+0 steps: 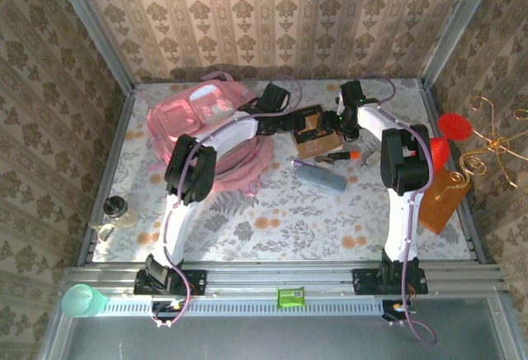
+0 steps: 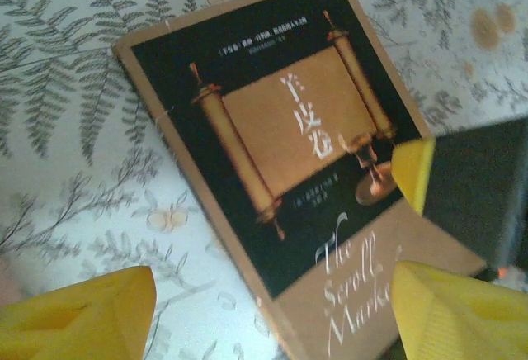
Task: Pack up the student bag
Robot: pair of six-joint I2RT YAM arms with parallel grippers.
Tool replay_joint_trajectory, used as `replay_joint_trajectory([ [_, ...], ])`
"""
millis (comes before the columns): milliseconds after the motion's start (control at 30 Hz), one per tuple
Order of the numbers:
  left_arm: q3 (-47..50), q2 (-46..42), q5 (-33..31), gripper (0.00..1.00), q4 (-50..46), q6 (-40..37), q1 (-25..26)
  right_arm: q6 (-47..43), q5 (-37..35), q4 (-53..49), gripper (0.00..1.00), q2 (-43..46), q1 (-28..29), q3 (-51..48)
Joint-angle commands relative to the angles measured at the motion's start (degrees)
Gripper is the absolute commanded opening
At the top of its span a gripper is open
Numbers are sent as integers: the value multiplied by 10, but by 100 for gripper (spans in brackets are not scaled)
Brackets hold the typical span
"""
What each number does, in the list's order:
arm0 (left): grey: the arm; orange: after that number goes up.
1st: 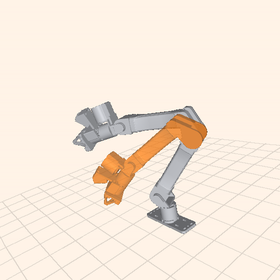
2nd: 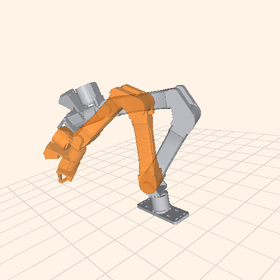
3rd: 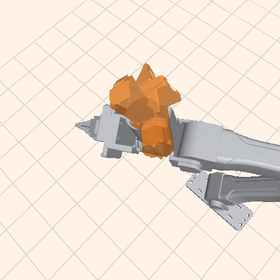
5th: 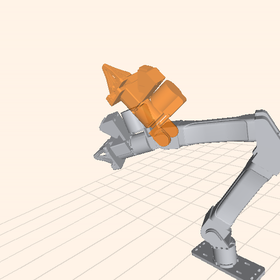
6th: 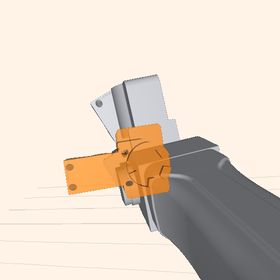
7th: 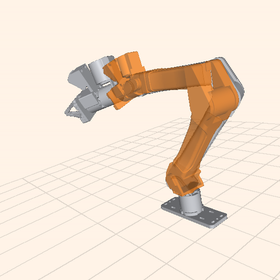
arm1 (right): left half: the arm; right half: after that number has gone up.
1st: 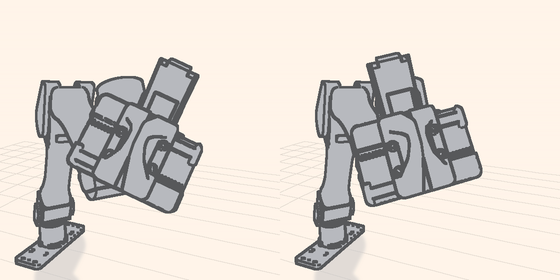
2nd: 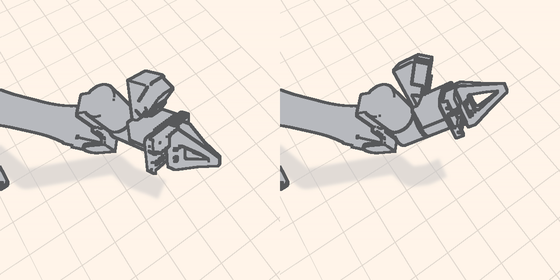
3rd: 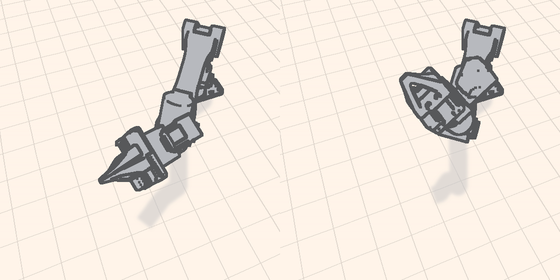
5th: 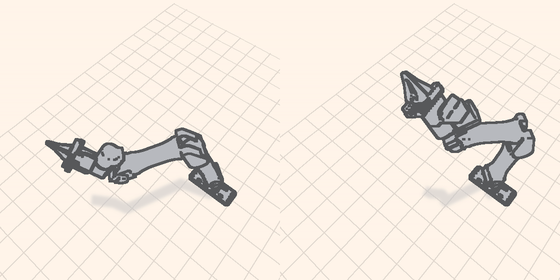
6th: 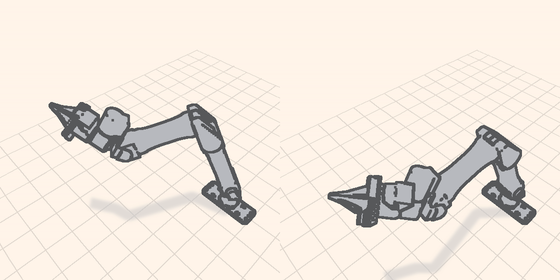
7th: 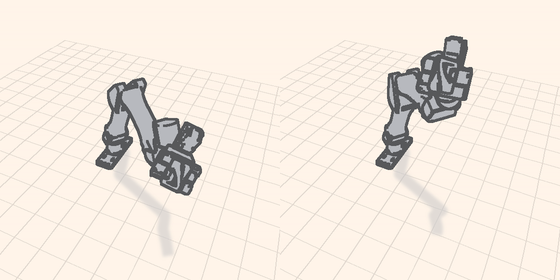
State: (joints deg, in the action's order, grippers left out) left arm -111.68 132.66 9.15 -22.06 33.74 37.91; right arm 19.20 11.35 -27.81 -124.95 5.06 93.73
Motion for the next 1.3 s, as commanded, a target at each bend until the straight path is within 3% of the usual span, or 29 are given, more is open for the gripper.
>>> replay_joint_trajectory([
  [0,-65,38,-18,76,-68,28,10,-12,39,-27,79,-21,-4,24],
  [167,-88,68,-23,77,-72,50,10,-13,85,-27,73,-27,-5,25],
  [533,-117,108,29,74,-74,66,9,-10,119,-22,62,-34,-5,27],
  [900,-120,118,68,70,-64,74,4,-28,194,-12,41,-2,-16,16],
  [1100,-118,114,70,70,-65,73,1,-31,192,-13,31,8,-18,8],
  [1267,-115,107,70,71,-67,70,-3,-30,167,-14,15,15,-18,8],
])
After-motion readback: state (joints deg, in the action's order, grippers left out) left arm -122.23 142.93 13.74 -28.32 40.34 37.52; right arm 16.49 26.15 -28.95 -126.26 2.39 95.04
